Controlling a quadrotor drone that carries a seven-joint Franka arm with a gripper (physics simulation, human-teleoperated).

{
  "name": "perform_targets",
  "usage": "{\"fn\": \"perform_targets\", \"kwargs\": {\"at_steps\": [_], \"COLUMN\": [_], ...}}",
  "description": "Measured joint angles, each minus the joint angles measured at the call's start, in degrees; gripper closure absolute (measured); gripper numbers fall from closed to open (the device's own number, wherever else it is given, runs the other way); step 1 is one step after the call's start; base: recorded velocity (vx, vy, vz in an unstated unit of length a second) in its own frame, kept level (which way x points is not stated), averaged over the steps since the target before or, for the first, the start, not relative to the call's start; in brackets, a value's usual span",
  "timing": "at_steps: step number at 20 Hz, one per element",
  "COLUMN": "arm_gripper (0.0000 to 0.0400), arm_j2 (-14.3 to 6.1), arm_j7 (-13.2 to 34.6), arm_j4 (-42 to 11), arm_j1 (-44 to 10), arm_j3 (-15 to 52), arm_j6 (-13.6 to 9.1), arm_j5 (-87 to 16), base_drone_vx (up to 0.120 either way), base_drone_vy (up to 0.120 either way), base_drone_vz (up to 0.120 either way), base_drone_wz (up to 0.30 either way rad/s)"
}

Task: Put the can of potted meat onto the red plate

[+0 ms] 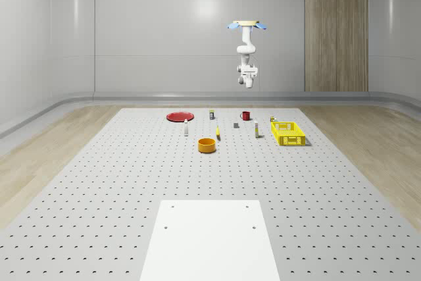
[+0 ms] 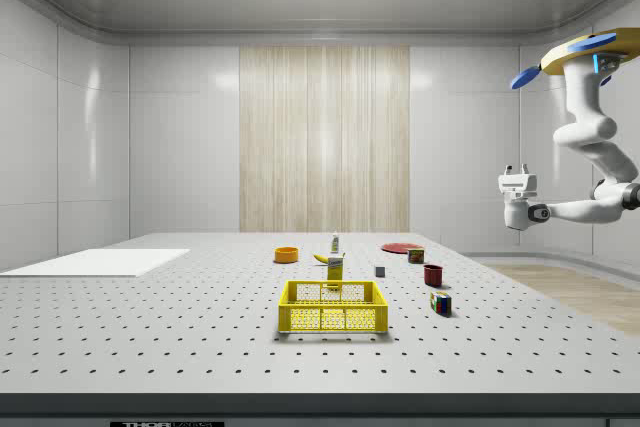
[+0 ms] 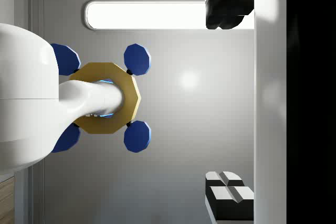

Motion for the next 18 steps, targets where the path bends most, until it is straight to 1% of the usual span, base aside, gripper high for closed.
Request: {"fn": "perform_targets", "kwargs": {"at_steps": [1, 3, 9, 13, 18], "arm_gripper": [0.0, 0.0, 0.0, 0.0, 0.0], "arm_j2": [0.04, 0.41, 2.67, 3.96, 4.72], "arm_j7": [-0.02, -0.05, -0.11, -0.13, -0.16], "arm_j4": [1.17, 3.61, 10.85, 14.24, 16.3], "arm_j1": [-0.03, -0.09, -0.21, -0.27, -0.33], "arm_j3": [0.01, 0.04, 0.12, 0.15, 0.19], "arm_j6": [-1.09, -3.06, -7.77, -9.7, -10.77], "arm_j5": [0.01, 0.03, 0.08, 0.1, 0.12], "base_drone_vx": [0.0, 0.04, 0.12, 0.12, 0.12], "base_drone_vy": [-0.04, -0.12, -0.12, -0.12, -0.12], "base_drone_vz": [0.0, 0.0, 0.0, 0.0, 0.0], "base_drone_wz": [0.0, 0.0, 0.0, 0.0, 0.0]}}
